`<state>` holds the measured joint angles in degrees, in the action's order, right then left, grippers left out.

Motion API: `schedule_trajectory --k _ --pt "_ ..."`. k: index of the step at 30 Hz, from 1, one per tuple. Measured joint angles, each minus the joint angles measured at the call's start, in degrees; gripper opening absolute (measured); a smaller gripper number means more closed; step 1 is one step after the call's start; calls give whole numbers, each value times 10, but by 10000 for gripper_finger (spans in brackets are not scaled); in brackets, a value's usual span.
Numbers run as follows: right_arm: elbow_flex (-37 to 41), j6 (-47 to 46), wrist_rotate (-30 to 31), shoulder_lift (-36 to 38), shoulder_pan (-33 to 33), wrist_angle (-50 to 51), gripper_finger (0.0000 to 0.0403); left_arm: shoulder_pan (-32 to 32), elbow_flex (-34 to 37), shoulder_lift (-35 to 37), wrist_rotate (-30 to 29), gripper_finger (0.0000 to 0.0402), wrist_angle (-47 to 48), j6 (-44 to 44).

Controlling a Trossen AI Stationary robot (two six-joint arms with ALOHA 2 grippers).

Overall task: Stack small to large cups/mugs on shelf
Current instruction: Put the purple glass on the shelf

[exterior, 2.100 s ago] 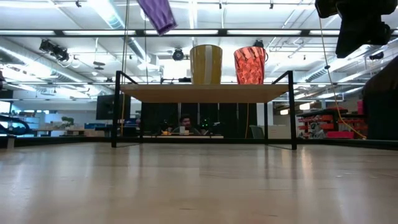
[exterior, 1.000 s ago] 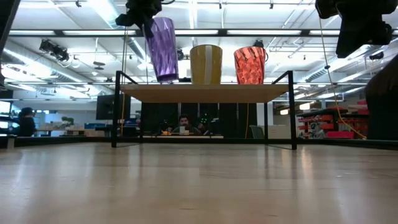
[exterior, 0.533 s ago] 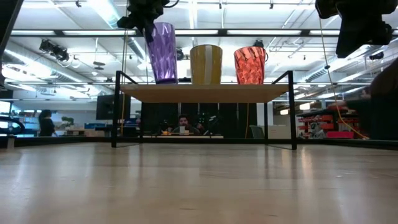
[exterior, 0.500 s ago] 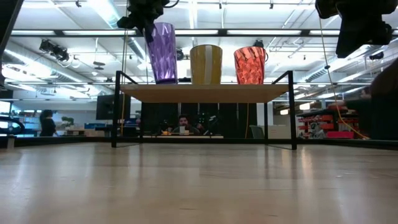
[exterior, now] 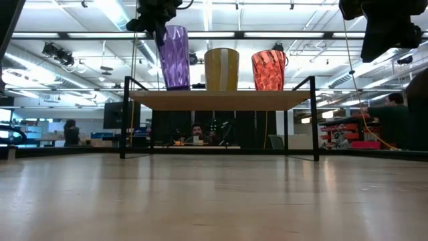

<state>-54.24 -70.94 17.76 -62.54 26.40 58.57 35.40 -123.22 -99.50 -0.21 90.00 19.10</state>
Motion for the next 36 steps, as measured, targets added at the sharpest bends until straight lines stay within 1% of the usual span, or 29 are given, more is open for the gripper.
schedule_trajectory --k 19,36 --pt "0 0 0 0 0 0 52 -3 0 0 0 12 0 -2" --pt "0 0 0 0 0 0 52 -4 0 -10 5 12 0 13"
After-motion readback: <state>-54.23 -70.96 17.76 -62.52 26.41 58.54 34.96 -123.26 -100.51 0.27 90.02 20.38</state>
